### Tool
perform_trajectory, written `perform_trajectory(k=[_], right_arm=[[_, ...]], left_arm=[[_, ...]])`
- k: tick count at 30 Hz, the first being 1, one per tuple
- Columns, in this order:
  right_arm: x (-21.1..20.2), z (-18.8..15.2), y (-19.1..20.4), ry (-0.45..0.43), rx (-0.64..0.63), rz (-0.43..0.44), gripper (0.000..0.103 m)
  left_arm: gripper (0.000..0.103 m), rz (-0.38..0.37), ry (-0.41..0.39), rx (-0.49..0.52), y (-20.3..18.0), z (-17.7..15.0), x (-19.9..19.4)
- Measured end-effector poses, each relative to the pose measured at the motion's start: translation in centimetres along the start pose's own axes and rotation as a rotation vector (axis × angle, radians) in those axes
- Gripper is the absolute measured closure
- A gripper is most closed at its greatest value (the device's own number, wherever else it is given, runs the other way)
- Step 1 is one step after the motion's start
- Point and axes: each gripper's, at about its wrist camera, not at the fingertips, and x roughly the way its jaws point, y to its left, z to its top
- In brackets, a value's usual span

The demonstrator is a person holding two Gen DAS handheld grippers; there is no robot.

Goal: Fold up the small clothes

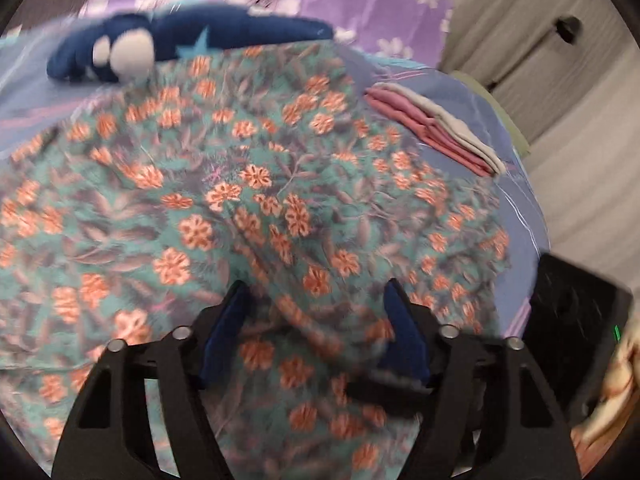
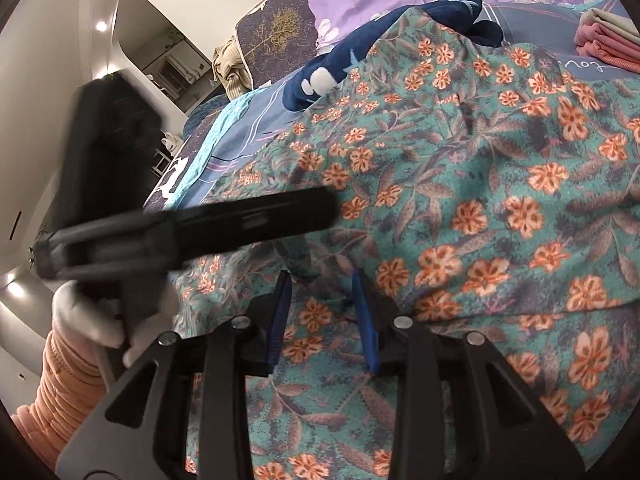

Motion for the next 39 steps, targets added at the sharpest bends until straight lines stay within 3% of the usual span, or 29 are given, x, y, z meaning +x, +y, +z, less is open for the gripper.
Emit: perform_trajectory(k=[1, 2, 4, 8, 13, 15, 19, 26, 33, 39], right_arm=[[-0.4, -0.2, 0.1, -0.009, -0.002, 0.001, 0.070], [-0.8, -0.2, 0.3, -0.026, -0.006, -0.001, 0.070], [-2.2, -0.3, 0.8, -0.095, -0.026, 0.002, 0.068], [-4.3, -0.2, 1.3, -0.201, -0.041, -0.015, 0.065], [-3.6, 0.0, -2.1, -0.167, 0.151, -0.096, 0.061], [-3.8, 0.0, -4.2, -0.171, 0.270, -0.077, 0.066], [-3.9, 0.0, -5.1, -0.164, 0.316, -0.067, 0.072], [-3.5, 0.2, -3.9, -0.155, 0.246, -0.109, 0.065], [-3.5, 0.2, -3.7, -0.150, 0.230, -0.112, 0.062], [-3.3, 0.1, -3.2, -0.141, 0.202, -0.124, 0.058]], left_arm=[[0.097, -0.001, 0.008, -0.010, 0.0, 0.4, 0.5], [0.100, -0.006, 0.017, -0.021, 0.0, 0.6, 0.7], [0.101, -0.006, 0.002, -0.030, -0.9, 1.4, 0.3], [0.101, 0.025, -0.100, 0.076, -4.5, 4.3, -3.2], [0.101, 0.057, -0.207, 0.170, -7.5, 7.5, -8.5], [0.101, 0.090, -0.228, 0.191, -7.5, 7.8, -10.3], [0.101, 0.144, -0.239, 0.165, -4.7, 7.4, -12.6], [0.101, 0.210, -0.243, 0.081, 1.0, 6.4, -14.8], [0.101, 0.280, -0.315, 0.012, 5.7, 5.2, -18.3], [0.100, 0.378, -0.230, -0.087, 12.1, 2.6, -15.5]])
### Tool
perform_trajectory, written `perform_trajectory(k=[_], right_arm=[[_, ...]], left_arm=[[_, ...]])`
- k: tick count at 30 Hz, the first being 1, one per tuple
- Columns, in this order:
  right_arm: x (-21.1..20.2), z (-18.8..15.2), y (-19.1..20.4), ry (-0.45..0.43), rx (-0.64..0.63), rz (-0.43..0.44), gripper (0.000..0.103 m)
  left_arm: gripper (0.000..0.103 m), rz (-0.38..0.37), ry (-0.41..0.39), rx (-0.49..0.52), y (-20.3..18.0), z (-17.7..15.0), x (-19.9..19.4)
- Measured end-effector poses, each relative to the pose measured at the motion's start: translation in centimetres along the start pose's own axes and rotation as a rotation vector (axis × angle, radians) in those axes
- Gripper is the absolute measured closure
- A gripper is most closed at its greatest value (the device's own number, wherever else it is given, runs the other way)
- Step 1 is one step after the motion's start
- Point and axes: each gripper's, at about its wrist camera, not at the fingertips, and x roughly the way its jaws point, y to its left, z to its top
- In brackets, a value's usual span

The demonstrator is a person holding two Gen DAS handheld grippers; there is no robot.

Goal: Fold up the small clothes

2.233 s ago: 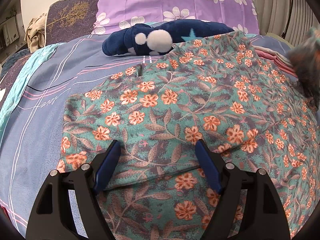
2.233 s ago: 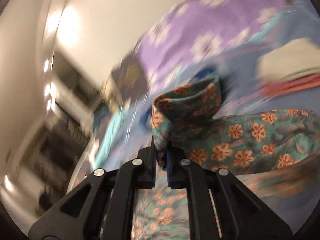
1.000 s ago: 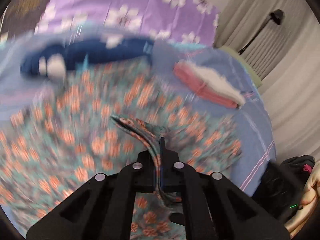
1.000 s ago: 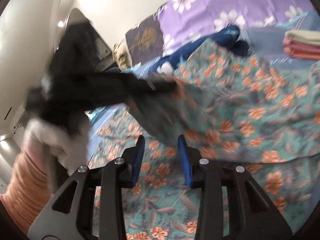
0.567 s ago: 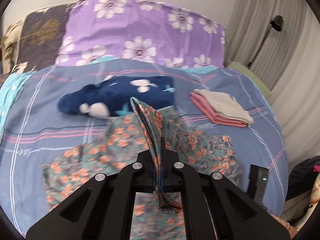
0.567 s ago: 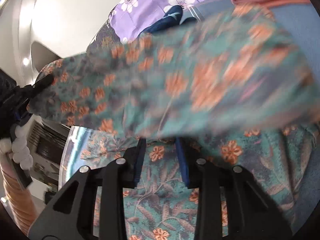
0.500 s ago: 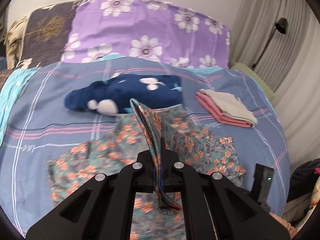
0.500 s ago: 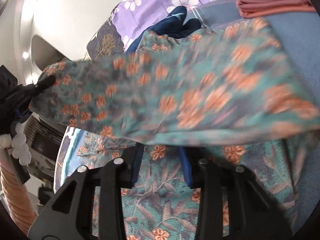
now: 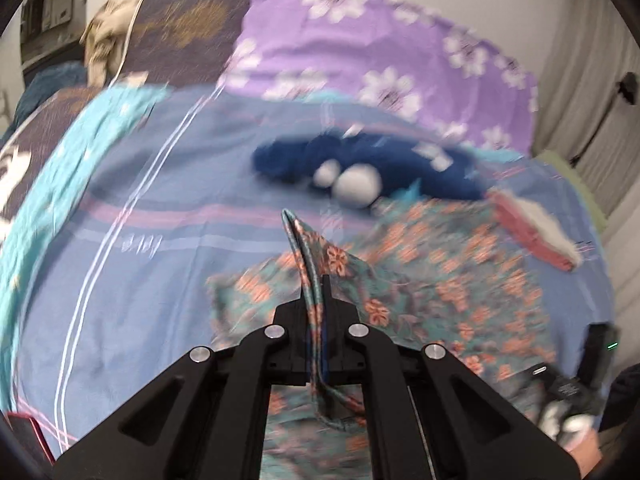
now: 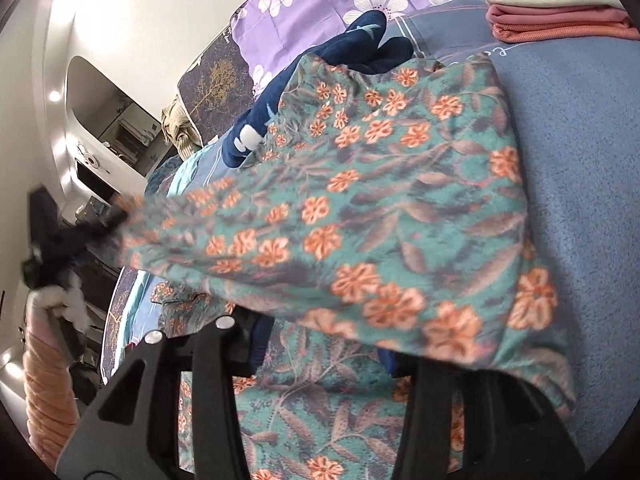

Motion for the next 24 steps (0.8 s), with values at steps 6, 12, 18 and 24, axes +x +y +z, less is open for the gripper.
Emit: perform_trajectory(k=[6, 12, 18, 24], right_arm=[[0.4, -0.2, 0.9, 0.021, -0.046, -0.027, 0.055], [-1.0, -1.6, 4.7, 0.165, -0.153, -0.156, 0.052], [-8.7, 0.7, 7.7, -0.087, -0.251, 0.048, 0.050], [-2.6, 1.4, -0.7, 0.055, -0.068, -0.181, 0.075]], left_arm=[[0.092, 0.076, 0.106, 0.077, 1.7, -4.6, 6.0], [0.091, 0.020, 0.052, 0.015, 3.4, -5.7, 5.7], [0.082, 0.013, 0.048, 0.015, 3.4, -6.0, 5.2], [0.071, 0.105, -0.066, 0.070, 1.9, -5.2, 0.8]])
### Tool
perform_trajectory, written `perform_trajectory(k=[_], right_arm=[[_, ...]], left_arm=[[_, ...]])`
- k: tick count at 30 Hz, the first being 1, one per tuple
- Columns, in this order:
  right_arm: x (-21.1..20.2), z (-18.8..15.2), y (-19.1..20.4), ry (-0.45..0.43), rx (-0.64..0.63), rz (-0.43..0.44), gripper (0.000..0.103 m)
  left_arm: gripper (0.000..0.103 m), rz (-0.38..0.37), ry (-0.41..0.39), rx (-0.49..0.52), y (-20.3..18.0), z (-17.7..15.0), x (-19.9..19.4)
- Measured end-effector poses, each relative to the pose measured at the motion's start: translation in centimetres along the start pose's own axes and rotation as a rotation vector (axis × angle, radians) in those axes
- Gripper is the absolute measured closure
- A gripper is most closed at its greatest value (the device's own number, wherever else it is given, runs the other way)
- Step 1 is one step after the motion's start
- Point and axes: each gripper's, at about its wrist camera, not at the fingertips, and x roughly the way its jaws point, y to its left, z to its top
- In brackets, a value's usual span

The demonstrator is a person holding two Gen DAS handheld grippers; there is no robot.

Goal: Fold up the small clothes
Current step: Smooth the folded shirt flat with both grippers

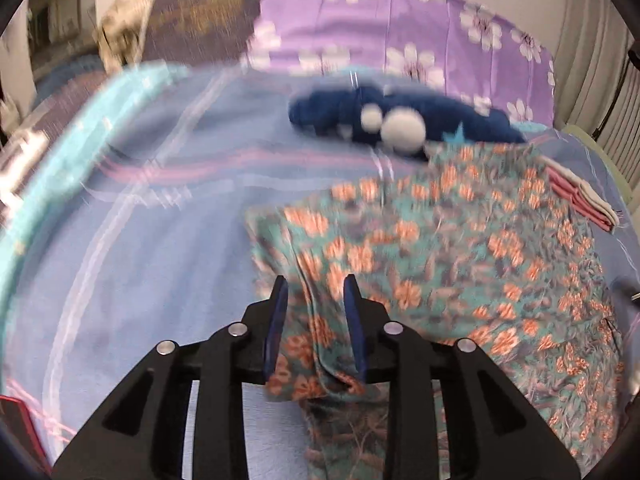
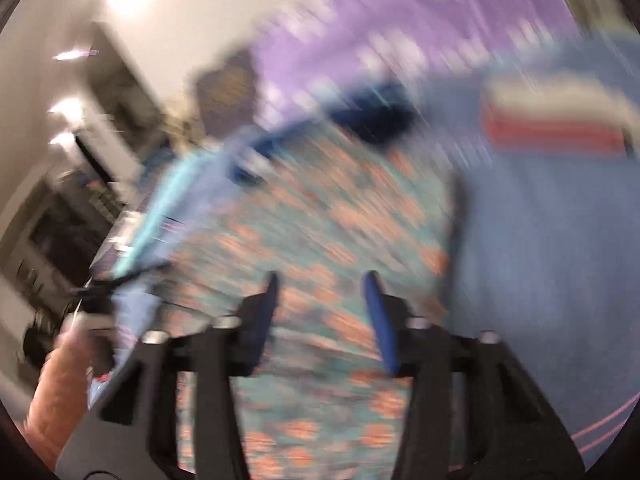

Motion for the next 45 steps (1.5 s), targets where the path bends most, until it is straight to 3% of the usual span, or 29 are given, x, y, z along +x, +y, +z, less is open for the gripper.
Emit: perform_trajectory(k=[1, 2, 4, 7, 10, 11, 14, 18, 22, 25, 28, 32, 37, 45], right_arm=[[1.6, -0.3, -1.2, 0.048, 0.036, -0.021, 0.090], [1.6, -0.3, -1.7, 0.020, 0.038, -0.015, 0.099], [1.4, 0.0, -1.8, 0.025, 0.056, -0.005, 0.098], [1.2, -0.2, -1.7, 0.012, 0.053, -0.016, 0.098], [1.1, -0.2, -1.2, 0.005, 0.037, -0.031, 0.098], [1.1, -0.2, -1.0, 0.005, 0.032, -0.036, 0.098], [1.2, -0.1, -1.1, 0.011, 0.014, -0.054, 0.098], [1.4, -0.5, -0.6, -0.005, -0.031, -0.086, 0.098], [0.2, -0.9, -1.8, -0.017, 0.026, -0.026, 0.098], [-2.4, -2.6, -2.9, -0.039, 0.033, 0.023, 0.098], [-4.4, -4.5, -3.9, -0.021, 0.029, 0.044, 0.098], [-5.8, -7.4, -4.1, 0.029, 0.017, 0.085, 0.094], [-7.9, -10.2, -3.3, 0.035, -0.020, 0.104, 0.083], [-11.5, -14.9, -4.5, 0.033, 0.073, 0.201, 0.083]], left_arm=[[0.068, 0.007, -0.038, 0.009, -0.4, 0.3, -1.1], [0.068, -0.004, -0.062, 0.012, -0.7, 0.4, -1.9], [0.066, -0.118, -0.083, 0.022, -2.3, 0.4, -3.0], [0.057, -0.219, 0.000, 0.087, -5.2, -1.0, -1.2], [0.048, -0.191, 0.121, 0.169, -7.8, -4.1, 2.8], [0.046, -0.156, 0.059, 0.201, -8.5, -5.2, 2.9], [0.044, -0.139, 0.057, 0.215, -8.8, -5.0, 2.5], [0.044, -0.177, 0.055, 0.182, -8.0, -4.9, 2.7], [0.044, -0.191, 0.035, 0.126, -7.0, -5.6, 0.5], [0.044, -0.198, -0.016, 0.110, -4.8, -7.9, -3.5], [0.044, -0.174, 0.015, 0.096, -2.2, -10.5, -5.5], [0.044, -0.251, 0.114, 0.039, 0.7, -14.1, -6.7], [0.043, -0.364, 0.131, 0.025, 1.5, -17.2, -9.0], [0.043, -0.466, 0.101, 0.009, 2.4, -21.2, -11.6]])
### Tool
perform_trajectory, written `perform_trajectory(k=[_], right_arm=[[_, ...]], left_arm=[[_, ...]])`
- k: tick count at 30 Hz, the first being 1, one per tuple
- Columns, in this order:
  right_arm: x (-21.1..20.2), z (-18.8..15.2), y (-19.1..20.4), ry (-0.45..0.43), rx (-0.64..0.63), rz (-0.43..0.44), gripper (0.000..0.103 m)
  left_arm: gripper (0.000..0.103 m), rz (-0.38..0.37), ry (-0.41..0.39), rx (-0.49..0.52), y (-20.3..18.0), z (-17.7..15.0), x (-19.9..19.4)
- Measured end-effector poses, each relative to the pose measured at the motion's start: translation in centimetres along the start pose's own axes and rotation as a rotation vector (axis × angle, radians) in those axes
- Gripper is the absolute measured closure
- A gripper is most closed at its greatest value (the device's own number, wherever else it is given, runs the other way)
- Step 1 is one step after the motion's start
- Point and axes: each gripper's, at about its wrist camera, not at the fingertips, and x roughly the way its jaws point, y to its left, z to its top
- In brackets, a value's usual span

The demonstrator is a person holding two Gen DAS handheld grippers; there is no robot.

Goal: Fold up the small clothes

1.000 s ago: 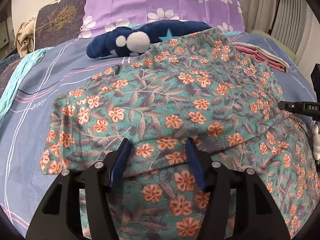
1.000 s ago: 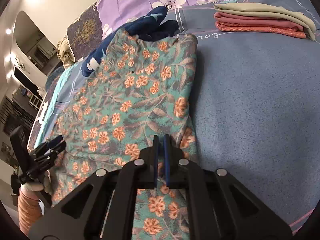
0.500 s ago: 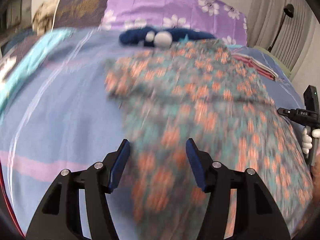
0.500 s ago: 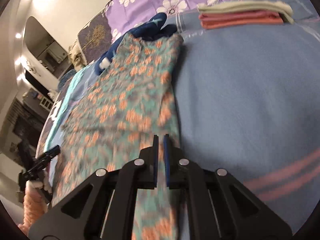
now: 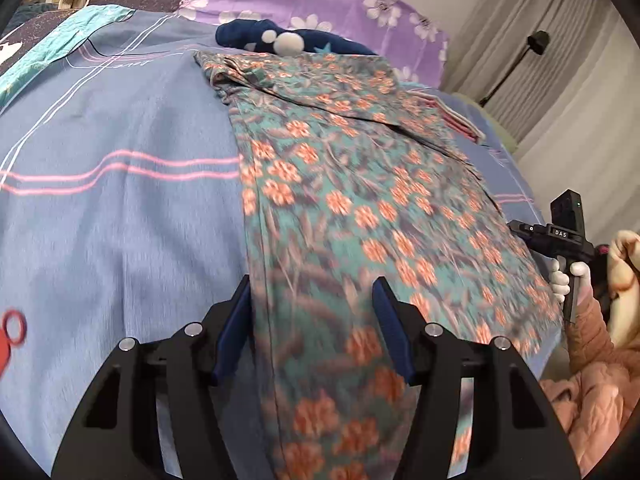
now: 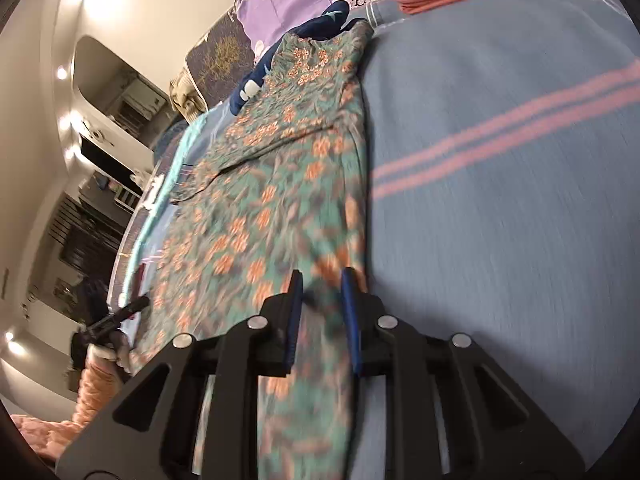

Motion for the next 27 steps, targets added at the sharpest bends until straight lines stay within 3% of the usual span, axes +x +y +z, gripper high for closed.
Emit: perform_trajectory(k=[5, 13, 17, 27], right_arm=[[-2.6, -3.3, 0.1, -0.014, 0.030, 0.005, 0.081], [-6.7, -8.0, 0.4, 0.052, 0.059, -0.011, 0.077], [-7.4, -8.7, 0.7, 0.090, 0.059, -0.001, 0.065], [-6.6, -7.7, 0.2, 0.175, 0.124, 0.009, 0.065]], left_arm=[[0.043, -0.058, -0.020, 0.003, -0.6, -2.3, -1.4], [0.043, -0.102, -0.017, 0.012, -0.6, -3.8, -2.8], [0.043, -0.109, 0.003, 0.009, -0.7, -3.8, -3.0], [0.043, -0.169, 0.036, -0.016, -0.4, -5.0, -4.1]])
